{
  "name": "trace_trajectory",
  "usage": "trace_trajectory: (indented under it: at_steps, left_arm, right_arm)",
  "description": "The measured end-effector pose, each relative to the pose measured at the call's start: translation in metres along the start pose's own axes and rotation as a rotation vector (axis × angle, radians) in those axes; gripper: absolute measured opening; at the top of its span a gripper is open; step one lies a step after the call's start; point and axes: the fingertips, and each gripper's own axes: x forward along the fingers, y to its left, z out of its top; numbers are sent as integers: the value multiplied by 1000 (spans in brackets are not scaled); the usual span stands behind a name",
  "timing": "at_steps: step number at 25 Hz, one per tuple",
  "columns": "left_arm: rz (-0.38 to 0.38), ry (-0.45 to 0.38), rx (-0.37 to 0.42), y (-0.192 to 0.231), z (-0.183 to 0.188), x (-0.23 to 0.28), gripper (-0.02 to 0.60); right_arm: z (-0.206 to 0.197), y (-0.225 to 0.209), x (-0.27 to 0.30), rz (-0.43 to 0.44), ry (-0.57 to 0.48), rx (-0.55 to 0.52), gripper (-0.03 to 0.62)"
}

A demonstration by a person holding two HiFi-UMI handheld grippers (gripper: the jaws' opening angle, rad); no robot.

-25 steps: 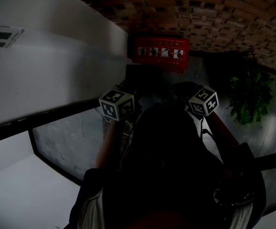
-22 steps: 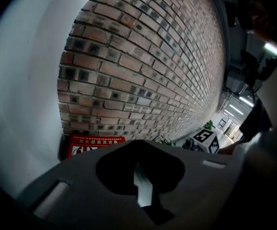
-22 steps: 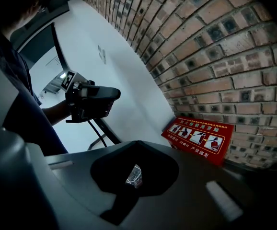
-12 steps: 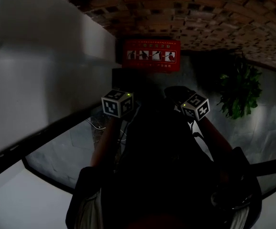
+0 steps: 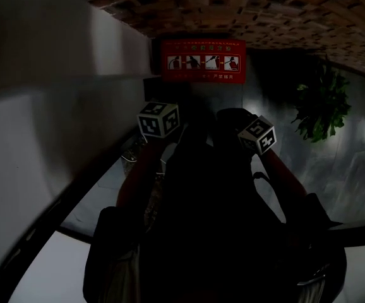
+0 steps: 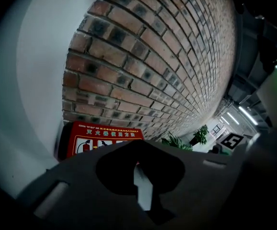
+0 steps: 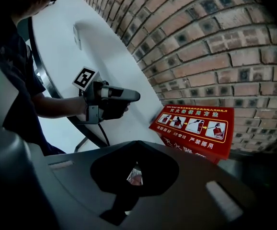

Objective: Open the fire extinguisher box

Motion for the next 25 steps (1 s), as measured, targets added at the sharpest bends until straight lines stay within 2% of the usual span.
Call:
trace_trajectory:
  at_steps: [2,6,8,10,14,17,20,25]
  left_arm:
    - [26,-1,-53,16,-8,6,0]
    - [77,-33,-194,45,-28,20,0]
    - [67,-48,-252,51,-40,31,0]
    - [33,-55,-296,51,-51,42,4]
    - [13,-66,-369,60,-71,62,37]
    - [38,-42,-408,74,-96,74,96]
    - [59,-22,-454,89,-118,84,181]
    - [58,-77,-570,109,-130,99,193]
  right_arm:
    - [-24,-13,11,-23,39,5,-2]
    - [-24,-25,33,-51,26,-31,-2]
    - [-38,-44,41,-86,35,-11,-2]
    - [-35,-59,46,-100,4,11,-2]
    - [-46,-90,58,-112,-6,46,-2]
    - [-70,-117,67,-141,-6,93,-2]
    - [-85,-142,78,-166,-16,132,-2]
    - [-97,-177,93,-203,-57,193,-2]
